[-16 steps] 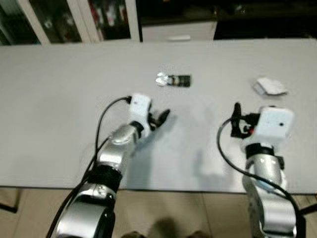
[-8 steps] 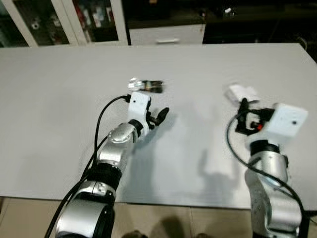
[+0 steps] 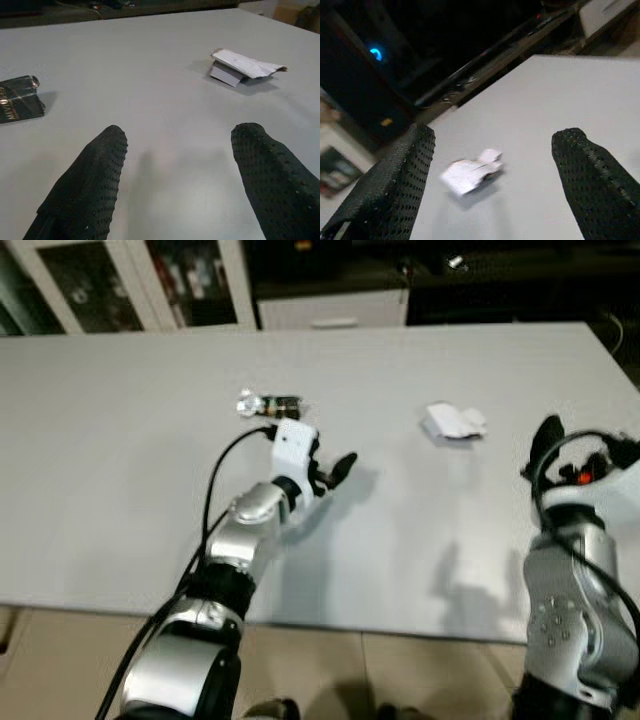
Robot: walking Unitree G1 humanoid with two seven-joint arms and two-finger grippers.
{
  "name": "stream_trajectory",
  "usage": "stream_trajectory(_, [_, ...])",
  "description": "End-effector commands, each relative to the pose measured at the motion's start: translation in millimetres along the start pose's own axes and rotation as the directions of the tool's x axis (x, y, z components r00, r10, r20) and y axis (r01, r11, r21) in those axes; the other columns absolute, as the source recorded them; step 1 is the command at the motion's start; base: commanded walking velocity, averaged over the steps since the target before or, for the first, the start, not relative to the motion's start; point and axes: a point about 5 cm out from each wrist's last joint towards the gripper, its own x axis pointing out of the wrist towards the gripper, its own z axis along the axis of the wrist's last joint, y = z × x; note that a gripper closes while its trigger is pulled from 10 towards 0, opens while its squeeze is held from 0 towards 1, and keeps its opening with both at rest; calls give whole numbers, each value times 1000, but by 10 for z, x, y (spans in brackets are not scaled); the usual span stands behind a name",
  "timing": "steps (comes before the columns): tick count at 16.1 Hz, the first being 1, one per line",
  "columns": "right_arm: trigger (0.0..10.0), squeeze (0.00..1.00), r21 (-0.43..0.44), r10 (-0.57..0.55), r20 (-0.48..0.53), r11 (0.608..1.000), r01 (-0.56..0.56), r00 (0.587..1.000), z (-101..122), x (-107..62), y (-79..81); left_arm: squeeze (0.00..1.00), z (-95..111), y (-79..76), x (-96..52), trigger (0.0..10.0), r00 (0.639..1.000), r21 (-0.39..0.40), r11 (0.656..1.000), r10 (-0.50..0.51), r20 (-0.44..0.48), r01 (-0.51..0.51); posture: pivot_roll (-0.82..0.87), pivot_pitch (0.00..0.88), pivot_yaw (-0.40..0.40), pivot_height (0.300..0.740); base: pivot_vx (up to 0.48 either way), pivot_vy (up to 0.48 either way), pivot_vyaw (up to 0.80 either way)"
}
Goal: Picking trash to rubbish bin
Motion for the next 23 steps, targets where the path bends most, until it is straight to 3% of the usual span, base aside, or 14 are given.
stream_trajectory(1, [10000,0,102,-35,-100,994,45,994,-203,-96,-14,0,63,17,17,10000,1000,3,1000,-21,18,21,31,122,91,740,352,0,0])
stream_trajectory(4, [10000,0,170,-27,-182,984,58,983,-353,-99,28,0,145,43,37,10000,999,15,1000,-26,36,25,43,130,100,740,408,0,0])
stream_trajectory(9, [10000,0,160,-40,-258,984,83,965,-462,-61,73,0,207,94,54,10000,999,26,999,-19,43,18,52,133,108,740,414,0,0])
stream_trajectory(14, [10000,0,104,-123,-272,982,156,954,-496,-57,33,0,212,128,54,10000,999,30,1000,-7,38,6,60,133,107,740,319,0,0])
stream_trajectory(19, [10000,0,73,-164,-279,979,191,946,-521,-59,-15,0,201,133,55,10000,999,12,1000,0,44,-1,65,131,106,740,0,0,0])
stream_trajectory(23, [10000,0,67,-166,-286,979,192,944,-534,-63,-9,0,206,134,60,10000,999,12,1000,1,44,-1,65,131,106,740,0,0,-736])
